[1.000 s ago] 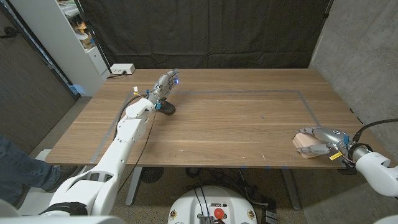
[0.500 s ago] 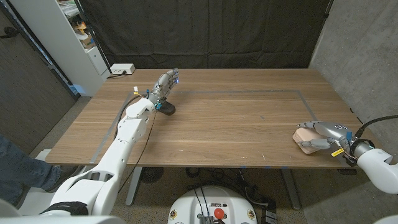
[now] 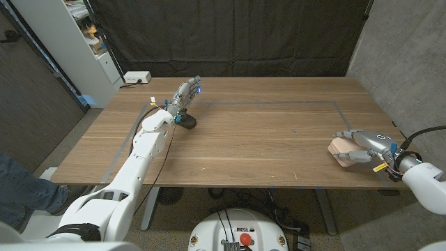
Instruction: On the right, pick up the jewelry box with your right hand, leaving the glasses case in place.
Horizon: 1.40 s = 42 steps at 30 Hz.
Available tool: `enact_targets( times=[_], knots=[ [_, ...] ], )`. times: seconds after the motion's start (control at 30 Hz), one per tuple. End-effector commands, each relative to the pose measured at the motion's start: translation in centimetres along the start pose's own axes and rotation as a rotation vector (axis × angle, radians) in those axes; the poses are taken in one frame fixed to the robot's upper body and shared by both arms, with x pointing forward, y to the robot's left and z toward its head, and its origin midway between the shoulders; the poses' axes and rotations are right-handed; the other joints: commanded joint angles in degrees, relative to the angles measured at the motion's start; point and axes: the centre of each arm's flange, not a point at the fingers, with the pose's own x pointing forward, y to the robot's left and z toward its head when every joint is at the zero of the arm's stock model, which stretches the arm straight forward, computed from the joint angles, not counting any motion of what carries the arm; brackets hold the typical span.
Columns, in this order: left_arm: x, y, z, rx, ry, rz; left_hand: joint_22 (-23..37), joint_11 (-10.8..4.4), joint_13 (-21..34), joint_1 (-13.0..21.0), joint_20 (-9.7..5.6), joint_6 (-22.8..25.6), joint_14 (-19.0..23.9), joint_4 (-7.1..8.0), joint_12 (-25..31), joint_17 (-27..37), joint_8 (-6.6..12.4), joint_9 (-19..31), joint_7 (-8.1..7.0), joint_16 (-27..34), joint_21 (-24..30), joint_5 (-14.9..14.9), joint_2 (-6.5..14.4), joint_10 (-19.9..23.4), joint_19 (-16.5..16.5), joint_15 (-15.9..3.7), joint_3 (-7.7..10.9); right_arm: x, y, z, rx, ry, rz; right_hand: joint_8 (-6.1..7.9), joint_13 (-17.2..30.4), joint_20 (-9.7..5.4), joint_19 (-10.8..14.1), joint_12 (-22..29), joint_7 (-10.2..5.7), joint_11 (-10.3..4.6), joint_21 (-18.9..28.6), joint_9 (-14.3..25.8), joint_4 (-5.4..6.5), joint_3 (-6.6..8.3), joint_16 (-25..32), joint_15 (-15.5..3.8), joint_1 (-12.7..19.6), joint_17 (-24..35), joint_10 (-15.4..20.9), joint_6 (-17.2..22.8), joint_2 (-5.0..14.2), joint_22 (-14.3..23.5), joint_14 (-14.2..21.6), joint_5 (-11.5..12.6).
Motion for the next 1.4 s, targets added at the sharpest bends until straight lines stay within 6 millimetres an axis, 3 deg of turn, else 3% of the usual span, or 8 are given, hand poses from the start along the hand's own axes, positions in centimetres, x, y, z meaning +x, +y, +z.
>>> enact_targets(
  times=[0.03,1.4],
  knots=[
    [0.0,0.0,0.0,-0.002,-0.005,-0.001,0.2,0.17,0.3,-0.4,-0.28,-0.1,-0.1,0.03,0.1,0.1,0.00,0.2,0.13,0.3,0.4,0.1,0.1,0.0,-0.1,-0.05,0.45,-0.2,-1.7,0.7,-0.012,-0.025,-0.038,-0.11,0.3,0.18,0.8,-0.2,-0.09,-0.06,-0.3,0.0,0.14,0.27,0.3,-5.26,2.5,0.3,0.2,0.7,1.97,0.1,5.0,-0.2],
    [0.7,0.7,-0.2,-0.014,-0.014,-0.013,0.2,0.27,0.3,-0.4,-0.34,-0.1,-0.2,0.02,0.1,0.1,0.01,0.2,0.16,0.3,0.4,0.1,0.1,0.0,-0.1,-0.09,0.55,-1.2,-8.0,2.8,-0.065,-0.082,-0.175,-0.21,0.4,0.25,1.2,-0.5,-0.01,0.02,-0.8,0.0,0.50,0.30,0.4,-5.37,2.9,0.7,0.6,2.2,2.61,0.1,5.4,-1.0]
  ],
)
